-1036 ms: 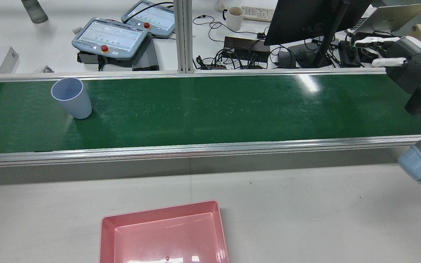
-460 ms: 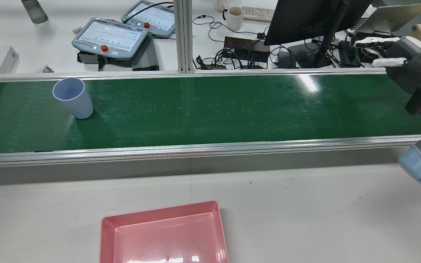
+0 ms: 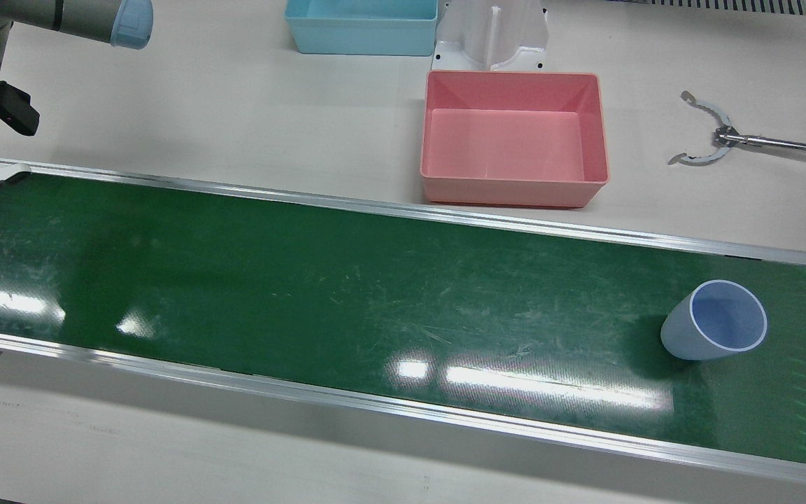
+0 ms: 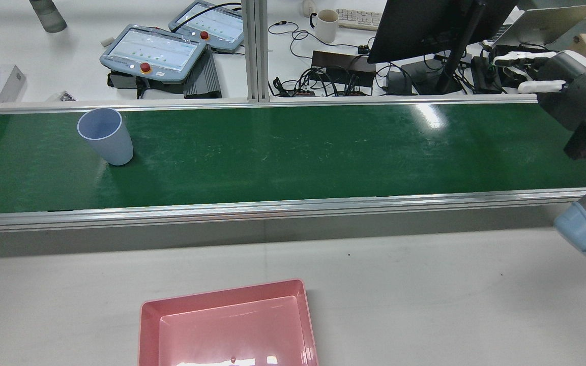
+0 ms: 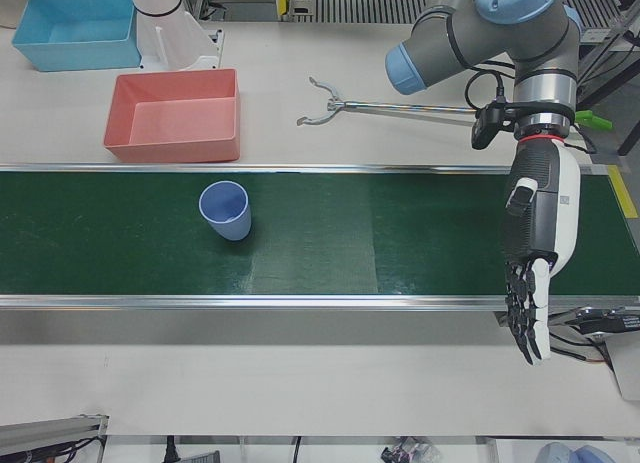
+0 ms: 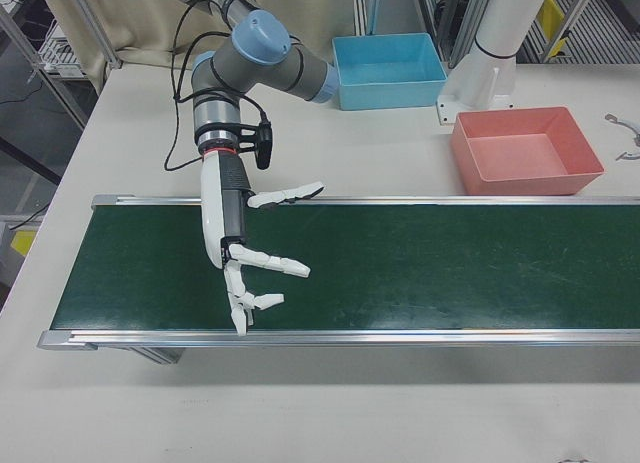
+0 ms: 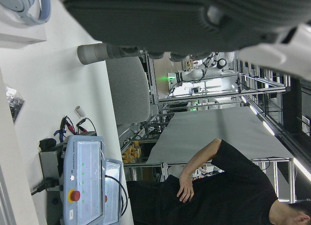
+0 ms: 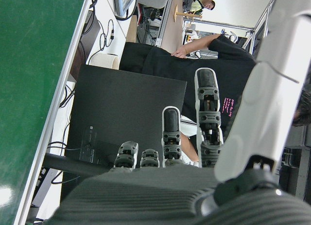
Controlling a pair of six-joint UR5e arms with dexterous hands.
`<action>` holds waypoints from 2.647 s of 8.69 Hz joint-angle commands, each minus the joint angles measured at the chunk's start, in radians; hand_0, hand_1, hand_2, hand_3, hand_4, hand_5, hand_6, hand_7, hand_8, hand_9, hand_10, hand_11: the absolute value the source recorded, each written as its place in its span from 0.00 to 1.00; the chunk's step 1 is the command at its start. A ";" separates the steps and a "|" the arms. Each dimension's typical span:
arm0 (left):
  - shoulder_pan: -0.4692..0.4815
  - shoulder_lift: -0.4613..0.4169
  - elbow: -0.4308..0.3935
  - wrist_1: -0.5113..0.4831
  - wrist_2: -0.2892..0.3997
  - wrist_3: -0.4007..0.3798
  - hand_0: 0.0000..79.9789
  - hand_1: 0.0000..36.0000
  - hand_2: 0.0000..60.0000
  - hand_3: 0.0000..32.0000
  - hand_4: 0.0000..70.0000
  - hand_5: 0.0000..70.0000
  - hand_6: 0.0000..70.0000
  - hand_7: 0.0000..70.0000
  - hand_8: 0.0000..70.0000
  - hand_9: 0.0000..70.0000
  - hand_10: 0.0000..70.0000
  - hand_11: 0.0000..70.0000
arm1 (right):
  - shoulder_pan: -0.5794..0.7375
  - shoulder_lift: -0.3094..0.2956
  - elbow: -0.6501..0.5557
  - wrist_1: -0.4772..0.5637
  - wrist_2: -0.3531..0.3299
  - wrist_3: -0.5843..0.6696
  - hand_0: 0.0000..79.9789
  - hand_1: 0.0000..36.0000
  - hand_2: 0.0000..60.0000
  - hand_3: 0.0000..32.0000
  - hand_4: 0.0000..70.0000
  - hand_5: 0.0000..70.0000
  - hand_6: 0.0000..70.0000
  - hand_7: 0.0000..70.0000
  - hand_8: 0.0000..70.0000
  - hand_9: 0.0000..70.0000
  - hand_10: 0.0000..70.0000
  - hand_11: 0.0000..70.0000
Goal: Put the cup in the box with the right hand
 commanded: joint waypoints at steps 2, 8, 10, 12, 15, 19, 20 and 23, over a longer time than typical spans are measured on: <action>0.000 0.000 0.000 0.000 0.000 0.000 0.00 0.00 0.00 0.00 0.00 0.00 0.00 0.00 0.00 0.00 0.00 0.00 | 0.000 0.000 0.000 0.000 -0.002 0.002 0.69 0.26 0.00 0.00 0.57 0.06 0.15 0.65 0.02 0.12 0.10 0.16; 0.000 0.000 0.000 0.000 0.000 0.000 0.00 0.00 0.00 0.00 0.00 0.00 0.00 0.00 0.00 0.00 0.00 0.00 | 0.000 0.000 0.000 0.000 -0.002 0.002 0.69 0.26 0.00 0.00 0.58 0.06 0.15 0.66 0.02 0.13 0.10 0.16; 0.000 0.000 0.000 0.000 0.000 -0.001 0.00 0.00 0.00 0.00 0.00 0.00 0.00 0.00 0.00 0.00 0.00 0.00 | 0.000 0.000 -0.001 0.000 -0.002 0.002 0.69 0.26 0.00 0.00 0.58 0.06 0.15 0.66 0.02 0.13 0.10 0.16; 0.000 0.000 0.000 0.000 0.000 0.000 0.00 0.00 0.00 0.00 0.00 0.00 0.00 0.00 0.00 0.00 0.00 0.00 | 0.000 0.000 0.000 0.000 -0.002 0.002 0.69 0.26 0.00 0.00 0.58 0.06 0.15 0.65 0.02 0.12 0.10 0.16; 0.000 0.000 0.000 0.000 0.000 0.000 0.00 0.00 0.00 0.00 0.00 0.00 0.00 0.00 0.00 0.00 0.00 0.00 | 0.000 0.000 0.000 0.000 -0.002 0.002 0.70 0.26 0.00 0.00 0.58 0.06 0.15 0.66 0.02 0.13 0.10 0.16; 0.000 0.000 0.000 0.000 0.000 0.000 0.00 0.00 0.00 0.00 0.00 0.00 0.00 0.00 0.00 0.00 0.00 0.00 | 0.000 0.000 0.000 0.000 -0.002 0.002 0.69 0.26 0.00 0.00 0.58 0.06 0.15 0.66 0.02 0.12 0.10 0.16; 0.000 0.000 0.000 0.000 0.000 -0.001 0.00 0.00 0.00 0.00 0.00 0.00 0.00 0.00 0.00 0.00 0.00 0.00 | 0.000 0.000 0.000 0.000 -0.002 0.002 0.69 0.26 0.00 0.00 0.58 0.06 0.15 0.66 0.02 0.12 0.10 0.16; 0.000 0.000 0.000 0.000 0.000 0.000 0.00 0.00 0.00 0.00 0.00 0.00 0.00 0.00 0.00 0.00 0.00 0.00 | 0.000 0.000 0.000 0.000 -0.002 0.002 0.69 0.26 0.00 0.00 0.58 0.06 0.15 0.66 0.02 0.12 0.10 0.16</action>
